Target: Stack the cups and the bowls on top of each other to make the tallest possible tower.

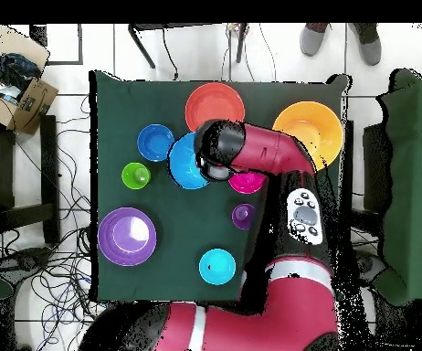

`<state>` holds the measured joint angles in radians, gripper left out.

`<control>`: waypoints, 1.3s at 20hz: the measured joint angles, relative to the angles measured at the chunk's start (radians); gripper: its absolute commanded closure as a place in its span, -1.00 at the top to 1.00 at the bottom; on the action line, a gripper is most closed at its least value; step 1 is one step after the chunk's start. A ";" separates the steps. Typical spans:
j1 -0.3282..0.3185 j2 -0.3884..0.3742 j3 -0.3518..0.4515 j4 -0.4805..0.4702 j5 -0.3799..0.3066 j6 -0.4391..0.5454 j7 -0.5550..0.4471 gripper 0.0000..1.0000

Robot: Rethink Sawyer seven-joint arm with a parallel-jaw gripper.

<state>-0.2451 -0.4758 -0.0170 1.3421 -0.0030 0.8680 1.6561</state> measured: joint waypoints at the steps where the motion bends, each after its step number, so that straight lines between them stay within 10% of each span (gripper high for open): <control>1: -0.010 0.000 0.012 -0.004 0.000 0.016 0.000 -1.00; 26: -0.184 -0.030 0.165 -0.019 -0.118 0.150 0.000 -1.00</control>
<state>-0.4294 -0.5056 0.1477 1.3235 -0.1208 1.0183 1.6561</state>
